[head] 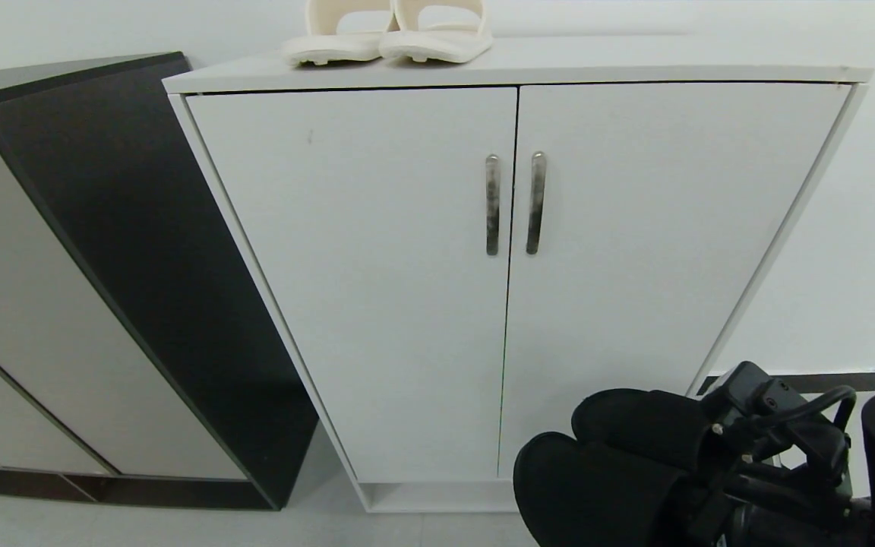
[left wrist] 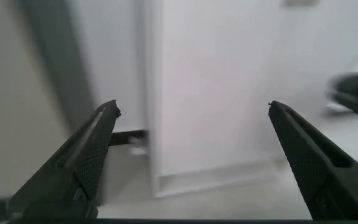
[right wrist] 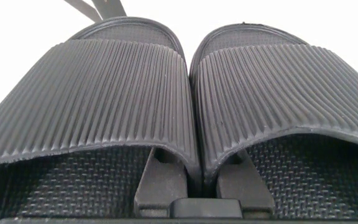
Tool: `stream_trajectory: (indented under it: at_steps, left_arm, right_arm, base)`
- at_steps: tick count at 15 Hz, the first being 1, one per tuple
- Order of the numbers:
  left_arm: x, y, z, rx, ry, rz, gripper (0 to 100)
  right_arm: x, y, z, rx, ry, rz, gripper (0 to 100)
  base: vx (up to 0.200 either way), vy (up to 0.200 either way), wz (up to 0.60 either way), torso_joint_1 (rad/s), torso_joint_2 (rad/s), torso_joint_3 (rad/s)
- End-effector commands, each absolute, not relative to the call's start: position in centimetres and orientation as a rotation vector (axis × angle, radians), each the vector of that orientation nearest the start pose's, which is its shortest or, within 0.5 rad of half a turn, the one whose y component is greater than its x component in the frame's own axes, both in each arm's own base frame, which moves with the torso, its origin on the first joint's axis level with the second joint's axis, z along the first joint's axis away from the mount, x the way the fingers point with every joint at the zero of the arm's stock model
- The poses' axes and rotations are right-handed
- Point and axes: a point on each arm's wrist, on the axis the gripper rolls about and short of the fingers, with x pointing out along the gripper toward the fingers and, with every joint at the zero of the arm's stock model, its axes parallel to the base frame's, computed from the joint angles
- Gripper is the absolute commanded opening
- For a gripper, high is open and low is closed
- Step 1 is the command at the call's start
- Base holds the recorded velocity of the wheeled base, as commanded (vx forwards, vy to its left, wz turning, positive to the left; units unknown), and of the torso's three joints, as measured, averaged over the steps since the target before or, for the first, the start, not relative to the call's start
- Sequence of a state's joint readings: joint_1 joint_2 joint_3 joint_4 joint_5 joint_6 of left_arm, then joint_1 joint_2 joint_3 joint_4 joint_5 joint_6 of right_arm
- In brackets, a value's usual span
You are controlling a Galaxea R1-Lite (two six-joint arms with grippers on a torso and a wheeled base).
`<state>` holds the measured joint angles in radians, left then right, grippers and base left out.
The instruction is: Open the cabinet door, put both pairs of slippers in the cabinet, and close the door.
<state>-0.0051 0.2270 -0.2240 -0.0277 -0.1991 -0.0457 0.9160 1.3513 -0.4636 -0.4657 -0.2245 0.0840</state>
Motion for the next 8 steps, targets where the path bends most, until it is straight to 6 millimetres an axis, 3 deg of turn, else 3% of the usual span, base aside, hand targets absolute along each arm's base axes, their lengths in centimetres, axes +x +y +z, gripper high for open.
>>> stream_trajectory:
  at_steps: [1, 4, 8]
  left_arm:
    - [3.7, -1.1, 17.7, -0.065, 0.174, -0.471, 100]
    - [6.8, -2.5, 18.0, 0.017, 0.225, -0.712, 100]
    - [9.2, -5.6, 19.3, 0.029, 0.215, -0.762, 100]
  right_arm:
    - [12.3, 15.2, 16.5, -0.146, 0.381, 0.667, 0]
    - [12.2, 15.3, 16.7, -0.138, 0.366, 0.672, 0]
    - [12.1, 15.5, 16.7, -0.125, 0.357, 0.710, 0]
  base:
    - [0.000, 0.000, 0.00, 0.000, 0.00, 0.000]
    - [0.000, 0.000, 0.00, 0.000, 0.00, 0.000]
    - [0.000, 0.000, 0.00, 0.000, 0.00, 0.000]
